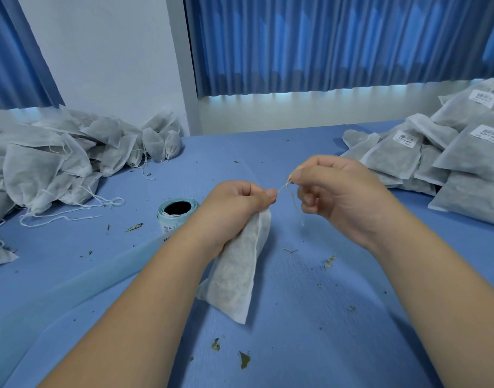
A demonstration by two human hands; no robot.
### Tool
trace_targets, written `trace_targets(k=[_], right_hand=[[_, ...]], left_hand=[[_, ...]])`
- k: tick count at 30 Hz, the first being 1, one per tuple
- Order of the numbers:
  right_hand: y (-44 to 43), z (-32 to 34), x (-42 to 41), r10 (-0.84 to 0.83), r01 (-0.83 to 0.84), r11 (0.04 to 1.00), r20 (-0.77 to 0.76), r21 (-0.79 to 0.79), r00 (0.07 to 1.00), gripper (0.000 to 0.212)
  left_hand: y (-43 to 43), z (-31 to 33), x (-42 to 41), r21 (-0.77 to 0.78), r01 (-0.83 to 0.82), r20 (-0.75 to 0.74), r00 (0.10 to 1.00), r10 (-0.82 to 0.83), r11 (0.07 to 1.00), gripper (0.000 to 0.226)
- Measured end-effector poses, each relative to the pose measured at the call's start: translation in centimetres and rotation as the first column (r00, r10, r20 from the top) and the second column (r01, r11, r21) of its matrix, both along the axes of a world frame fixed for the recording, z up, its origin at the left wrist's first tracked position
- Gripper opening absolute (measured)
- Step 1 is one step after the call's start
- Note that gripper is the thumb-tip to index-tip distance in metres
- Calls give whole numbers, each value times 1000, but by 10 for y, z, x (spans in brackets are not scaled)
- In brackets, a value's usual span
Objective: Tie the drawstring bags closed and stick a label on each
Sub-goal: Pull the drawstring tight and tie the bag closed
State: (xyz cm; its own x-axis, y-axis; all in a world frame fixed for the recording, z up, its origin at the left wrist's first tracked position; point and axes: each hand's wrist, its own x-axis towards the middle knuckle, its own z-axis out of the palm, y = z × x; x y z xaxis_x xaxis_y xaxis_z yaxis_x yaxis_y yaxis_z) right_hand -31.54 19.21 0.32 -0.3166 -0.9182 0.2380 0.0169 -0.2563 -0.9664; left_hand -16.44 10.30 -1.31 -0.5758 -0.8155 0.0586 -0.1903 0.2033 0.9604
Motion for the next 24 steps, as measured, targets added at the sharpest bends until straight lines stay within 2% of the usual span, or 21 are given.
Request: trace_targets(k=[3,5,11,14,18,20,24], right_hand=[[0,0,-6,-132,147,987,-187,69,973,20],[0,1,-8,-162,181,981,-201,77,966,19],[1,2,0,35,-34,999,79,-13,996,9],[0,3,5,108,-89,992,237,-89,965,14],[0,2,12,176,-133,982,396,-135,901,7],[0,4,10,197,-180,980,439,-81,877,8],[3,7,4,208,-296,942,419,158,884,9]], left_hand=[[-4,-1,1,-31,-67,2,998,67,997,24],[-5,-1,1,-30,-81,-12,997,81,996,23],[1,0,0,-28,0,4,1000,0,1000,24],[2,2,0,5,38,-51,998,-38,999,26],[7,3,-3,-13,51,-114,992,-52,999,27],[6,3,-5,-77,-26,-128,992,16,997,26],[1,-1,-7,-253,-175,-95,983,155,952,27]])
